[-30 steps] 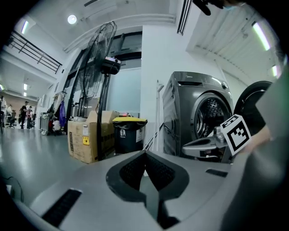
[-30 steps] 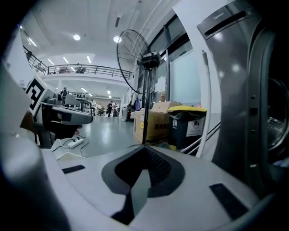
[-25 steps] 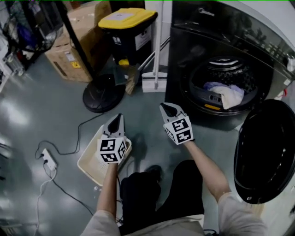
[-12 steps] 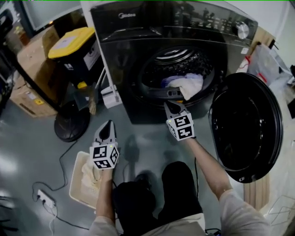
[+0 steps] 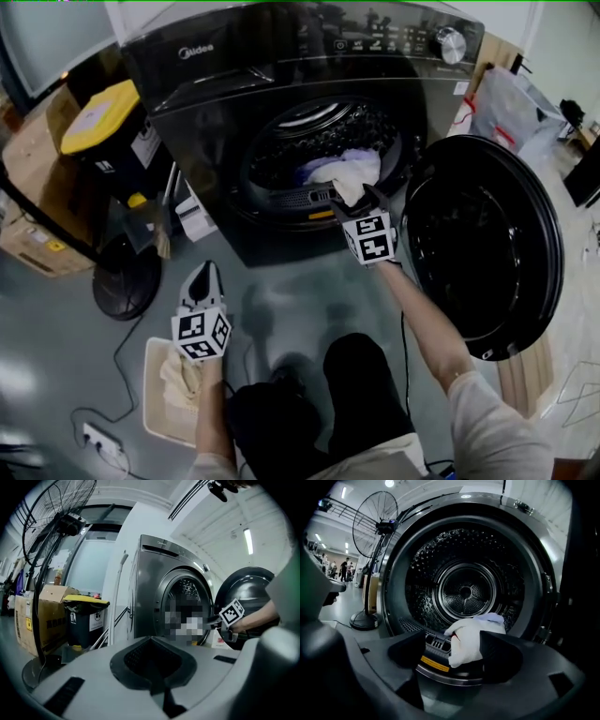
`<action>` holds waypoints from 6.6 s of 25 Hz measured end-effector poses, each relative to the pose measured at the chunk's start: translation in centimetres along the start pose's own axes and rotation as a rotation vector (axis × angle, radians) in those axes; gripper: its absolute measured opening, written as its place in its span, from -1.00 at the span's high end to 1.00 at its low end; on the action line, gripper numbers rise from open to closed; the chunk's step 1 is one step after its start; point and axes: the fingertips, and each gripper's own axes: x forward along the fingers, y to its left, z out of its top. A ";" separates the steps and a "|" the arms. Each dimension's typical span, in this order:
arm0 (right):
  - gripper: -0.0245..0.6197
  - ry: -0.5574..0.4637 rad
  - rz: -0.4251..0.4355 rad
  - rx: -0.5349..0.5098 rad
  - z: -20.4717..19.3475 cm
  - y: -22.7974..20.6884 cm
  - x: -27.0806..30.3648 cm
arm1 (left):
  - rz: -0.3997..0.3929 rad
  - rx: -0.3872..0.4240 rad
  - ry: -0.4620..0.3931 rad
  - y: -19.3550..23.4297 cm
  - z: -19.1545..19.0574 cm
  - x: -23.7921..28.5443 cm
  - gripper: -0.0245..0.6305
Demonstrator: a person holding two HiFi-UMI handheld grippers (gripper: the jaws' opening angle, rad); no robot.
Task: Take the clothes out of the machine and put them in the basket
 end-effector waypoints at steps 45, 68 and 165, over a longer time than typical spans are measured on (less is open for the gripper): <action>0.57 -0.038 -0.139 0.034 3.8 -3.1 1.1 | 0.025 -0.028 -0.004 2.2 0.6 -3.2 0.87; 0.57 -0.321 0.156 -0.023 15.6 6.6 -12.7 | 0.096 -0.011 -0.105 0.8 7.8 -8.3 0.87; -0.10 0.167 1.516 -0.554 -14.1 76.6 -22.5 | 1.047 -0.214 0.043 20.4 -10.3 -51.0 0.87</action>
